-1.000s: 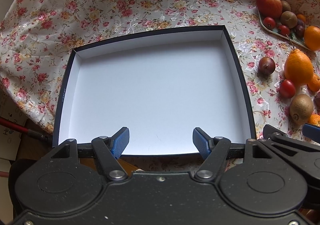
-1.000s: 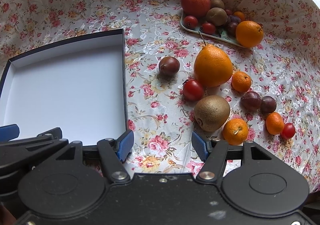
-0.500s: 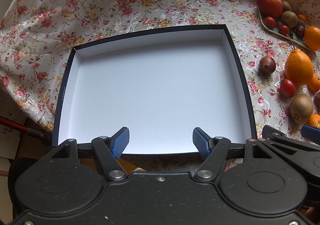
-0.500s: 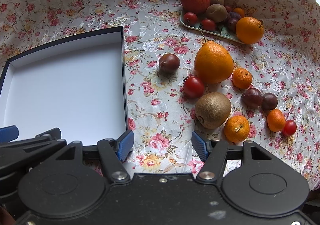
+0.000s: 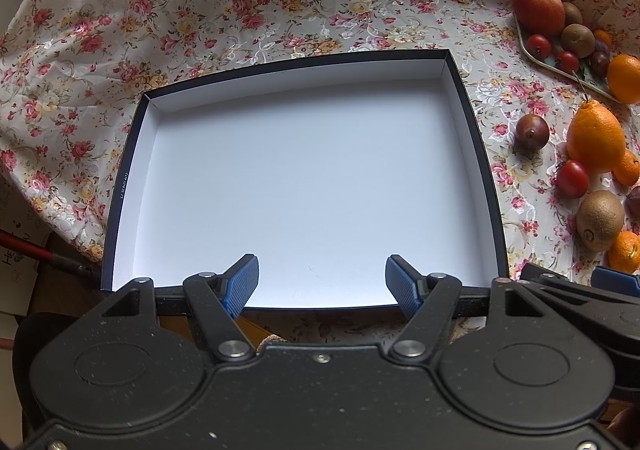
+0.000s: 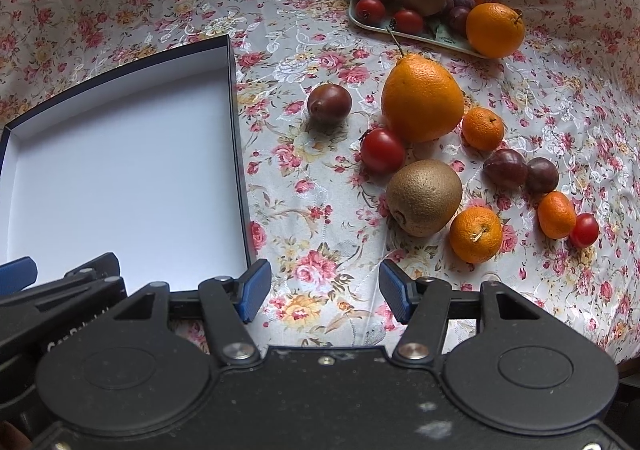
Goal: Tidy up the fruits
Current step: 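Grasp the red tomato with the right tool while the left tool moves toward the brown kiwi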
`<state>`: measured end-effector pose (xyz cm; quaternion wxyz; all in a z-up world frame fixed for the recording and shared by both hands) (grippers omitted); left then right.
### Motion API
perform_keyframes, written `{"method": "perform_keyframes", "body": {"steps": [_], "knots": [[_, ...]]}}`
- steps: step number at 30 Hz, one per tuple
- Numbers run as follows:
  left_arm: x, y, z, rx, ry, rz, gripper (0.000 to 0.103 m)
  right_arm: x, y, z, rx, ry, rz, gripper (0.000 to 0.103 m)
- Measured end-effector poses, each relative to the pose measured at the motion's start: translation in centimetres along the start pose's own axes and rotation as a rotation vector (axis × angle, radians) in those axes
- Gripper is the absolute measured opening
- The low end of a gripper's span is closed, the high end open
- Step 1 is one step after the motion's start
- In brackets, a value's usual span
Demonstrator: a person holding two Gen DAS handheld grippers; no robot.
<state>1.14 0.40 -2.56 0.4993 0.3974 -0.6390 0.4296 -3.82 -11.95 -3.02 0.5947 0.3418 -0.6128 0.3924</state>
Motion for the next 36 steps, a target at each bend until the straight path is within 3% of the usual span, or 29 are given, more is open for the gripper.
{"method": "perform_keyframes", "body": {"steps": [15,20,27,36], "knots": [[0.5,-0.7,2.6,-0.031,-0.004,-0.013,0.072,0.2,-0.2,3.7,-0.057,-0.006,-0.030,0.062],[1.3,-1.0,4.8,-0.062,0.013,0.001,0.072,0.3,-0.5,6.9,-0.110,0.005,-0.026,0.061],[2.0,-1.9,8.8,-0.120,0.041,0.006,0.072,-0.9,-1.4,13.6,-0.258,0.021,-0.094,0.061],[2.0,-2.5,14.3,-0.233,0.037,0.008,0.072,-1.2,-2.4,19.9,-0.340,0.063,-0.082,0.060]]}}
Point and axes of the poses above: each gripper's, at about its wrist camera, not at the fingertips, and x roughly against the way its jaws point, z to its right, y to its underside, the point moved 2 cm from there along -x, roughly the way its jaws point, and after that the axes turned 12 degrees about -z, right-handed, at the moved point
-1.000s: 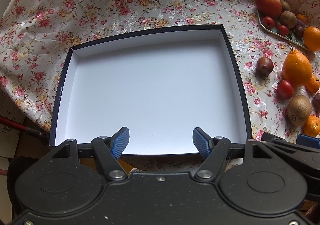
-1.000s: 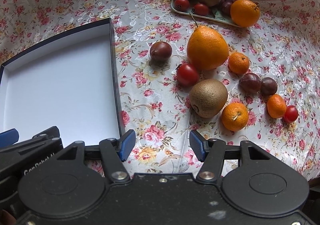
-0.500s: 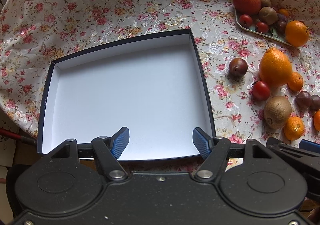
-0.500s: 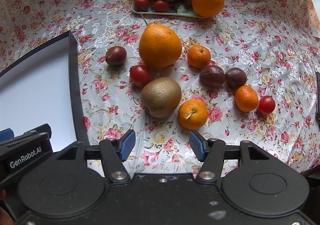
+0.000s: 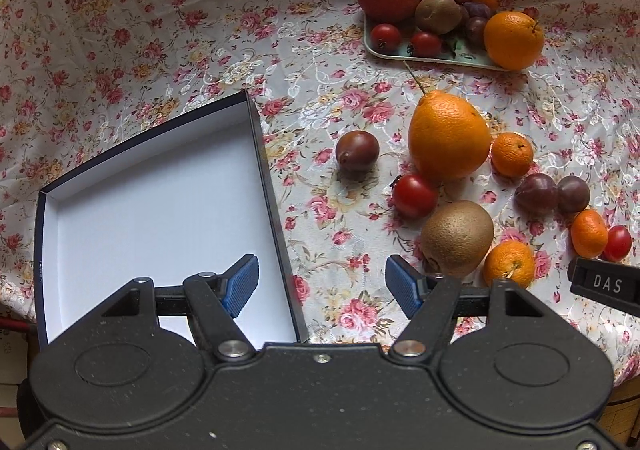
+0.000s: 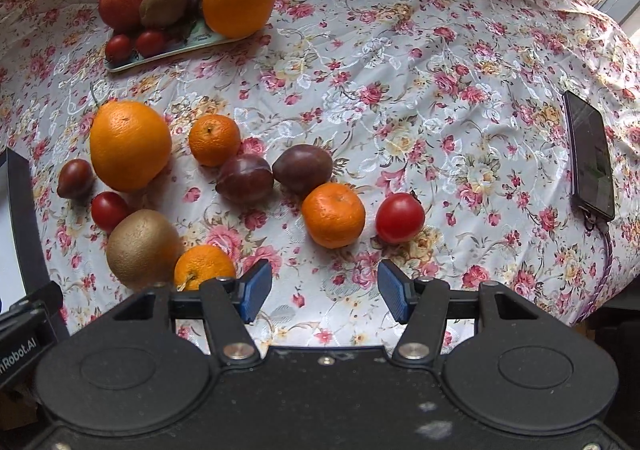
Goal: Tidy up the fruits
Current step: 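Grasp the red tomato with the right tool while the left tool moves toward the brown kiwi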
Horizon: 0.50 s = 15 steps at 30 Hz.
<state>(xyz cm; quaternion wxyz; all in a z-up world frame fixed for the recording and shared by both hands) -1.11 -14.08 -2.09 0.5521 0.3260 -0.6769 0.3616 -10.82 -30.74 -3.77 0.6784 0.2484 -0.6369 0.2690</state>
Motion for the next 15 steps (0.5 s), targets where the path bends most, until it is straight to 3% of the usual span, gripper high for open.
{"method": "perform_keyframes", "body": {"steps": [15], "knots": [[-0.8,-1.8,4.1,-0.073,0.037,-0.037,0.072,0.1,-1.9,3.3,-0.032,-0.034,-0.018,0.060]]}}
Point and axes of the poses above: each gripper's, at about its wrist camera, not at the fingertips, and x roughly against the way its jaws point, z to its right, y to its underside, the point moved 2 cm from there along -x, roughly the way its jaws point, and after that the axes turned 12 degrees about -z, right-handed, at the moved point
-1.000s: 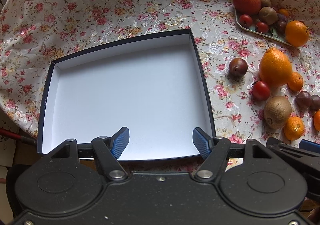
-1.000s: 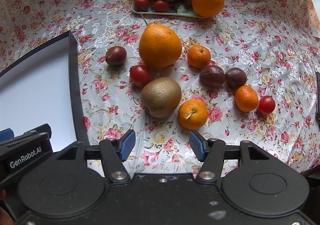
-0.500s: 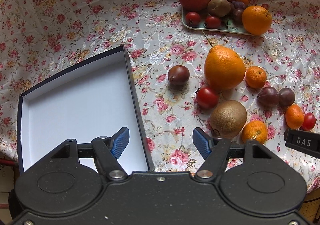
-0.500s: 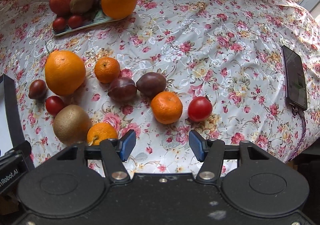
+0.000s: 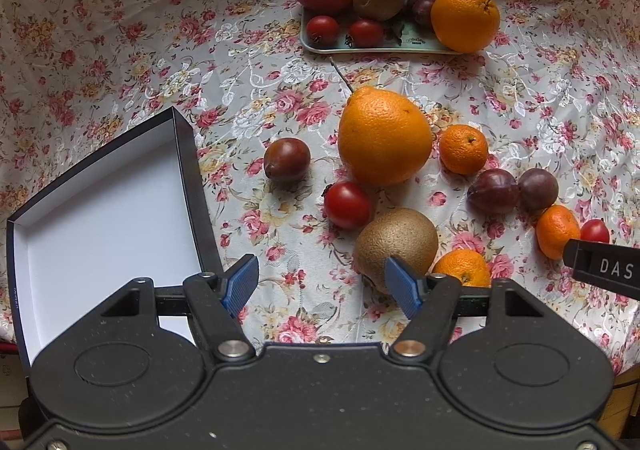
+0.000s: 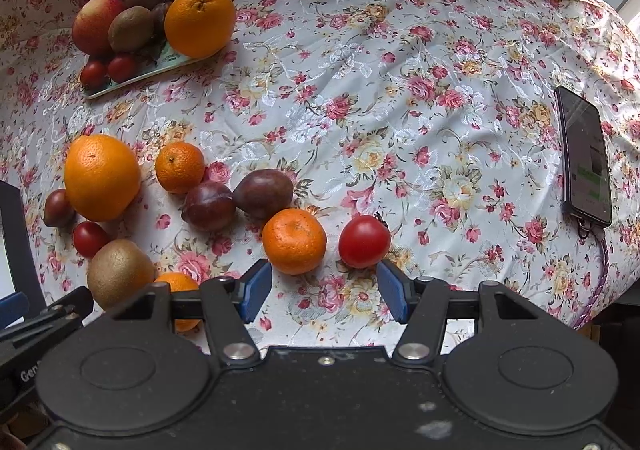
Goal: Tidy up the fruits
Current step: 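Grasp the red tomato with the right tool while the left tool moves toward the brown kiwi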
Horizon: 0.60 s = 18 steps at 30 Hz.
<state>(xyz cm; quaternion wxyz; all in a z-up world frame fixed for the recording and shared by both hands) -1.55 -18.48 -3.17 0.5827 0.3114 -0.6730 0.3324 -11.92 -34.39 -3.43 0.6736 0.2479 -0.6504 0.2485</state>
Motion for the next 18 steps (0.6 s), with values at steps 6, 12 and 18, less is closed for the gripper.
{"method": "perform_keyframes", "body": {"steps": [6,12,18], "knots": [[0.0,-1.1,-0.6,0.040,0.081,-0.014,0.064,-0.1,-1.5,3.4,-0.104,-0.049,-0.020,0.053],[-0.6,-1.5,0.6,0.027,0.109,-0.040,0.064,-0.1,-2.2,6.4,-0.189,-0.137,-0.021,0.054],[-1.6,-1.9,2.2,0.010,0.120,-0.075,0.064,-1.2,-2.4,6.4,-0.192,-0.147,-0.005,0.054]]}}
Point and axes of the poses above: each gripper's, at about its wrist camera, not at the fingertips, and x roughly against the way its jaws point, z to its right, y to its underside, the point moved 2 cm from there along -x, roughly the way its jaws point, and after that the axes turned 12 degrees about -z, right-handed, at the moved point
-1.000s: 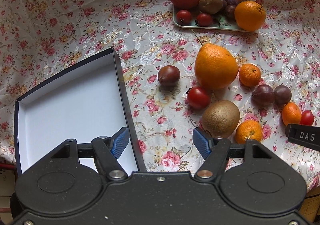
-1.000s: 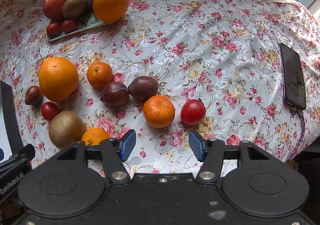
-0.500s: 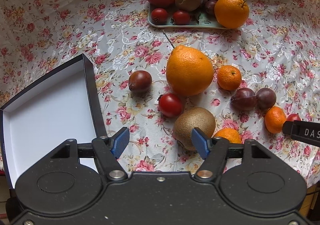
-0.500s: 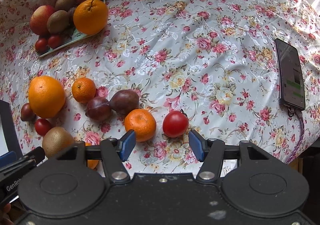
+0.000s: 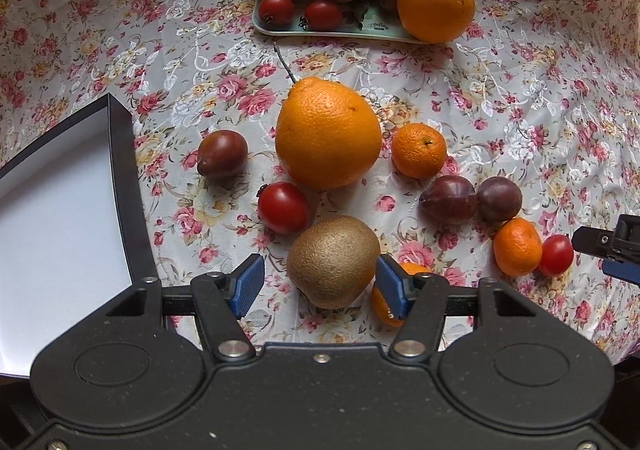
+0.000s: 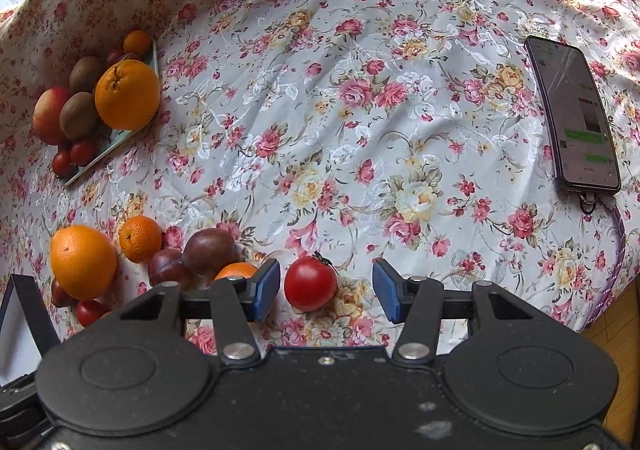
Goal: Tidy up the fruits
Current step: 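Grasp the red tomato with the right tool while the left tool moves toward the brown kiwi, then close the left tool on the brown kiwi and lift it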
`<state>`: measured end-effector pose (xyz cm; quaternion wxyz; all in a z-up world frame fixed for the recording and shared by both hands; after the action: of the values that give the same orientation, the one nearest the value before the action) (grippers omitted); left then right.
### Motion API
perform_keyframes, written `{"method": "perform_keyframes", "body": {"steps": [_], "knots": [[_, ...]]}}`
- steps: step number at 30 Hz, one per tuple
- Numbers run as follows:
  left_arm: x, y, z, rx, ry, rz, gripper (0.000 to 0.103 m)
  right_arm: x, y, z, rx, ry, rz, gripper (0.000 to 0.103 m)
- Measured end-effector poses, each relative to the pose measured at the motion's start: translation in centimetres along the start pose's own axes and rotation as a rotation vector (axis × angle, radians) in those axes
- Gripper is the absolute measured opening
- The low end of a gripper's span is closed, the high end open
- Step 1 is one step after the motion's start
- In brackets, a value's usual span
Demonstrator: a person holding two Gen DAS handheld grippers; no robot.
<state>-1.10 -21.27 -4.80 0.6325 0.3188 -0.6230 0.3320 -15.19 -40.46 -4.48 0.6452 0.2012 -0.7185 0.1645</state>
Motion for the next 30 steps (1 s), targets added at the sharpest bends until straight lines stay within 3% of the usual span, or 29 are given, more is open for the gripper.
{"method": "perform_keyframes", "body": {"steps": [11,15,16,18,24,30], "knots": [[-1.4,-0.8,0.1,0.019,0.022,-0.025,0.065,-3.0,0.3,-1.4,0.031,0.075,0.002,0.052],[-2.1,-1.1,0.2,0.021,0.028,-0.045,0.064,-4.3,0.1,-1.4,0.009,0.097,-0.053,0.049],[-2.2,-1.2,0.1,0.022,0.029,-0.049,0.064,-4.3,0.1,-1.4,0.005,0.099,-0.047,0.048],[-2.4,-1.4,0.1,0.029,0.034,-0.058,0.064,-4.0,-0.1,-1.7,0.018,0.092,-0.025,0.035],[-3.0,-1.5,0.0,0.036,0.039,-0.093,0.064,-3.5,-0.6,-1.6,-0.005,0.083,-0.037,0.035],[-3.2,-1.7,-0.2,0.068,0.070,-0.085,0.061,-1.7,-0.5,-1.9,0.004,0.067,0.016,0.035]]}}
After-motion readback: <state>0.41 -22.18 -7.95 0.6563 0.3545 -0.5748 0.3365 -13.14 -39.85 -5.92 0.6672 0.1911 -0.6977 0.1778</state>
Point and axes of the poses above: each gripper's, at about its wrist camera, not at the fingertips, and x roughly against the way its jaws point, z to its right, y to its underside, the point moved 2 cm from there along -x, roughly the way its jaws point, and after that the axes turned 12 degrees about -z, right-handed, at the moved point
